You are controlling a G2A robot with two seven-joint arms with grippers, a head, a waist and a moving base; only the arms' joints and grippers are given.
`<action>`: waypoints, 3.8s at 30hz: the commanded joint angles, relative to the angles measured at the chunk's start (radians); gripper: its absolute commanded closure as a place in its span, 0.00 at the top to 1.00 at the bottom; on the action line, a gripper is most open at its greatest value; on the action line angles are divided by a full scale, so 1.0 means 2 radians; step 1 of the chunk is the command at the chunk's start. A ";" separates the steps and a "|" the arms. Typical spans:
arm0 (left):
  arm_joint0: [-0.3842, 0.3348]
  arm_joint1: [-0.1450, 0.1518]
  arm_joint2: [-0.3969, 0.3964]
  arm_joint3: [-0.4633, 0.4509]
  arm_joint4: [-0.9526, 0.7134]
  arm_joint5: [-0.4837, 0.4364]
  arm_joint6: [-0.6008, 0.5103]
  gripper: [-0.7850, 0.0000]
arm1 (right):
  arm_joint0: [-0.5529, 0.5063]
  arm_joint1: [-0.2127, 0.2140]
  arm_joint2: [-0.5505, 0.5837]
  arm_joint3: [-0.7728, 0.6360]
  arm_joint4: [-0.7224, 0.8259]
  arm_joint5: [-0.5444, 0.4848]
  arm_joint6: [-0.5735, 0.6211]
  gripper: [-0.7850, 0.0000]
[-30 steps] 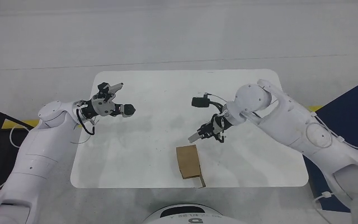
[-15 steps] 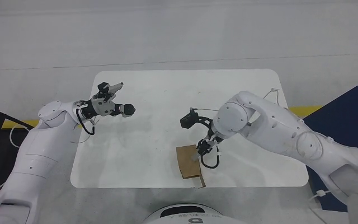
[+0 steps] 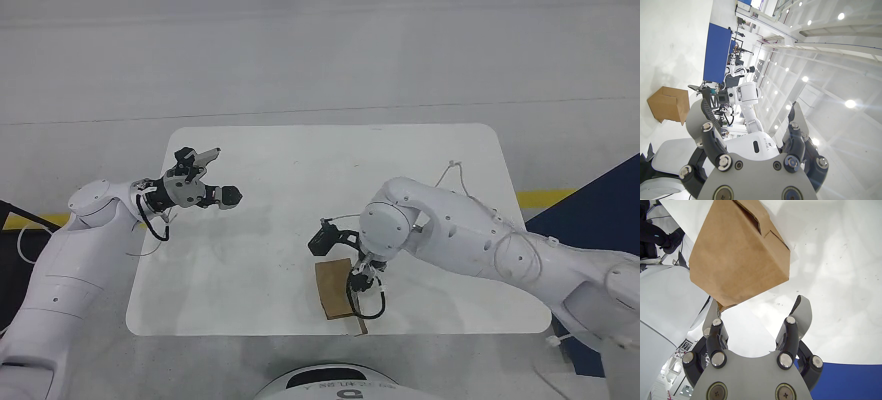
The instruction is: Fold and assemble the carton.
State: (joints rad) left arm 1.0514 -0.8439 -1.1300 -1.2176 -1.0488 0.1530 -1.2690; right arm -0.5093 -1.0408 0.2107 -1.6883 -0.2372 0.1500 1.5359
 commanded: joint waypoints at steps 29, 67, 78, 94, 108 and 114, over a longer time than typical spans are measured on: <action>0.000 0.000 0.000 0.000 0.000 0.000 0.000 1.00 | 0.052 -0.006 -0.020 0.099 0.019 0.108 -0.041 0.69; 0.000 0.000 0.000 0.000 0.000 0.000 0.000 1.00 | -0.112 0.157 0.215 0.010 0.245 -0.088 -0.124 0.00; 0.000 0.000 0.000 0.000 0.000 0.000 0.000 1.00 | -0.096 0.138 0.180 0.050 0.361 -0.133 0.000 0.00; 0.000 0.000 0.000 0.000 0.000 0.000 0.000 1.00 | 0.022 0.115 -0.020 0.105 0.573 -0.078 0.000 0.00; 0.000 0.000 0.000 0.000 0.000 0.000 0.000 1.00 | 0.022 0.115 -0.020 0.105 0.573 -0.078 0.000 0.07; 0.000 0.000 0.000 0.000 0.000 0.000 0.000 1.00 | 0.022 0.115 -0.020 0.105 0.573 -0.078 0.000 0.00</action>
State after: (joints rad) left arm 1.0514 -0.8439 -1.1300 -1.2176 -1.0488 0.1530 -1.2690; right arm -0.4653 -0.8118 0.1700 -1.4793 0.9085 -0.0069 1.5359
